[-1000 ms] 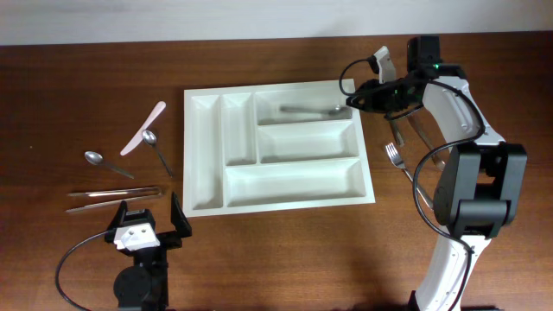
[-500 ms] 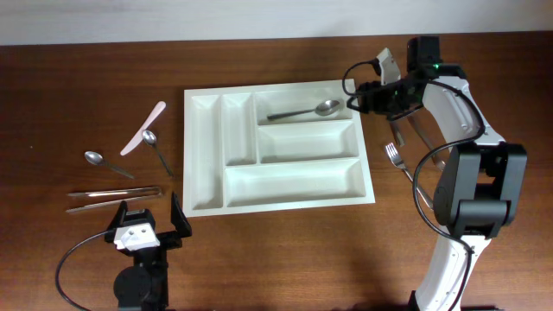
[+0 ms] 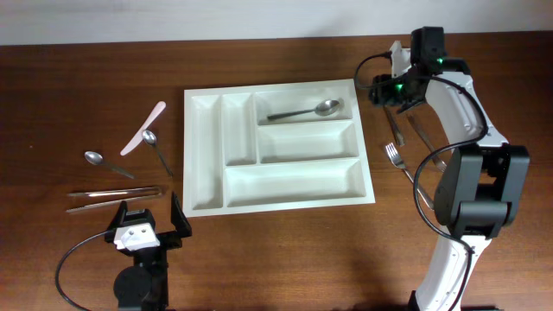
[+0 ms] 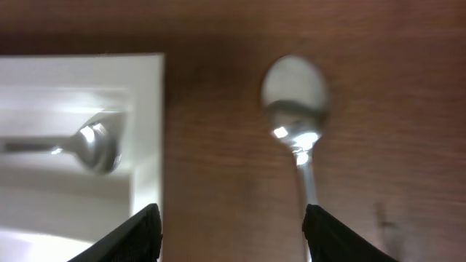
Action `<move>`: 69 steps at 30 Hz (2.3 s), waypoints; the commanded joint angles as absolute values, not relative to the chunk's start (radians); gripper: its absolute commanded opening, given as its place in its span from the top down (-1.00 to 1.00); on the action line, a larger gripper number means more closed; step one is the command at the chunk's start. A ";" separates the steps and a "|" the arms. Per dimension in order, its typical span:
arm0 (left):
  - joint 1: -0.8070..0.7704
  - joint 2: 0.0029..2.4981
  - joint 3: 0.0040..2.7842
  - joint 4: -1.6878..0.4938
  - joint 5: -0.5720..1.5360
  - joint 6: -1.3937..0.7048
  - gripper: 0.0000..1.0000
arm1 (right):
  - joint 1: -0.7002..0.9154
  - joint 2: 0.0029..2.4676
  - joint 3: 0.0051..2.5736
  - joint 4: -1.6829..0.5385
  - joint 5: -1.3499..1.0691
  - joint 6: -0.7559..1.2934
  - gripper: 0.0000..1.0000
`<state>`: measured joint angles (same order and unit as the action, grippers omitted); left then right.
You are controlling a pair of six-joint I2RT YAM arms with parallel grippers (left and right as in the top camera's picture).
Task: Pack container
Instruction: 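Move the right gripper back to the second spoon at right, then lower the right gripper and grasp the second spoon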
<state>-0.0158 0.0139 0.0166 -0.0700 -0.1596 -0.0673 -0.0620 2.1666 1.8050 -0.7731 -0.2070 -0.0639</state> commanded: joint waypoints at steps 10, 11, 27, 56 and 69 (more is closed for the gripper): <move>-0.019 0.005 0.009 -0.068 -0.149 -0.051 -0.99 | -0.101 2.186 1.827 -0.751 -0.070 -0.071 -0.17; -0.019 0.006 0.009 -0.068 -0.149 -0.051 -0.98 | -0.099 2.188 1.827 -0.748 -0.079 -0.071 -0.16; -0.019 0.005 0.009 -0.068 -0.149 -0.051 -0.99 | -0.098 2.275 1.827 -0.732 -0.151 -0.070 -0.17; -0.019 0.005 0.009 -0.068 -0.149 -0.051 -0.99 | -0.090 2.335 1.819 -0.718 -0.181 -0.013 0.34; -0.019 0.005 0.009 -0.068 -0.149 -0.051 -0.99 | -0.090 2.372 1.818 -0.789 -0.180 -0.014 0.71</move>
<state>-0.0158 0.0139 0.0166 -0.0700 -0.1596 -0.0673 -0.0967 2.3276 1.8149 -0.7750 -0.1669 -0.0227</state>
